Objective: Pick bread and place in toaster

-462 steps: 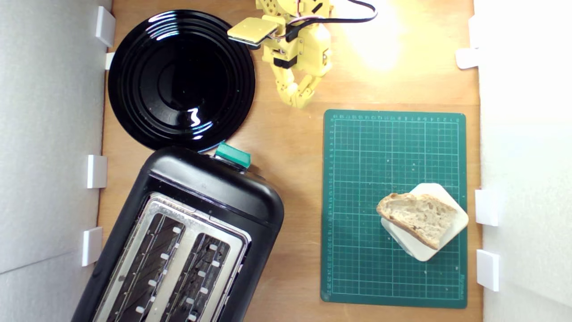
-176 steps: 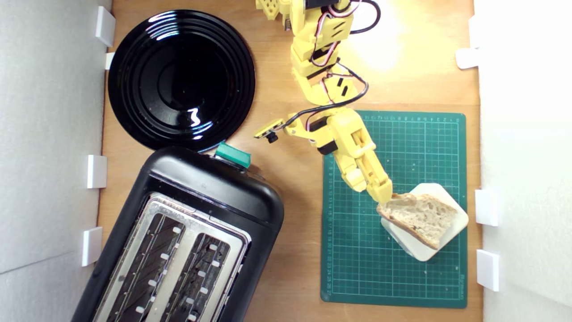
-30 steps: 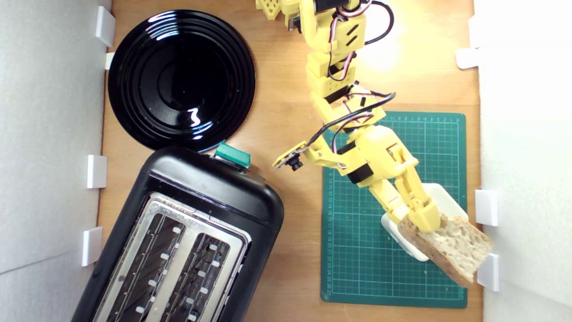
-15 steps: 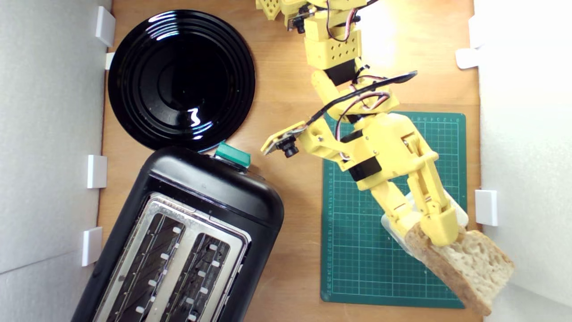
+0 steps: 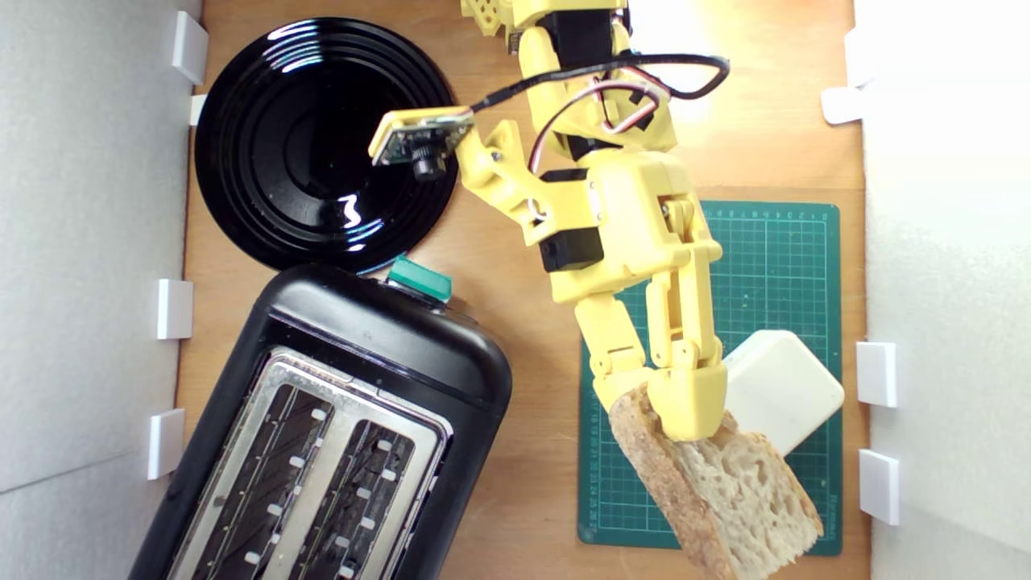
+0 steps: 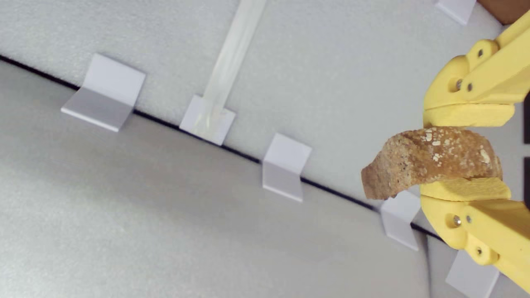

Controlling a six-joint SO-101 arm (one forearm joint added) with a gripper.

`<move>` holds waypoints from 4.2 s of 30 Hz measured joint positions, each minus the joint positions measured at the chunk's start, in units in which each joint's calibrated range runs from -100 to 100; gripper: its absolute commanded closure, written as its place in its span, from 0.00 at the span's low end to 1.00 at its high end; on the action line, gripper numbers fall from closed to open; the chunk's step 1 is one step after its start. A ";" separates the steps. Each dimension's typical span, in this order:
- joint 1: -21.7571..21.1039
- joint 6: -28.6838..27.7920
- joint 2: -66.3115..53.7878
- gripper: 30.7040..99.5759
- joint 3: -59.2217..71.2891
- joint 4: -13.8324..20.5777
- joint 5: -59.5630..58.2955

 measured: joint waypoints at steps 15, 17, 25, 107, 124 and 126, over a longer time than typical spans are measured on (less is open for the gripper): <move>4.21 13.30 -8.99 0.56 0.00 -0.27 4.49; 4.21 15.01 -10.42 0.56 0.00 -1.78 7.29; 6.41 28.15 -13.61 0.56 0.00 -12.97 15.34; 32.13 46.57 5.46 0.57 -50.49 -17.68 62.46; 32.31 46.57 10.75 0.57 -52.15 -17.68 62.46; 32.31 46.57 11.26 0.57 -52.89 -17.68 62.46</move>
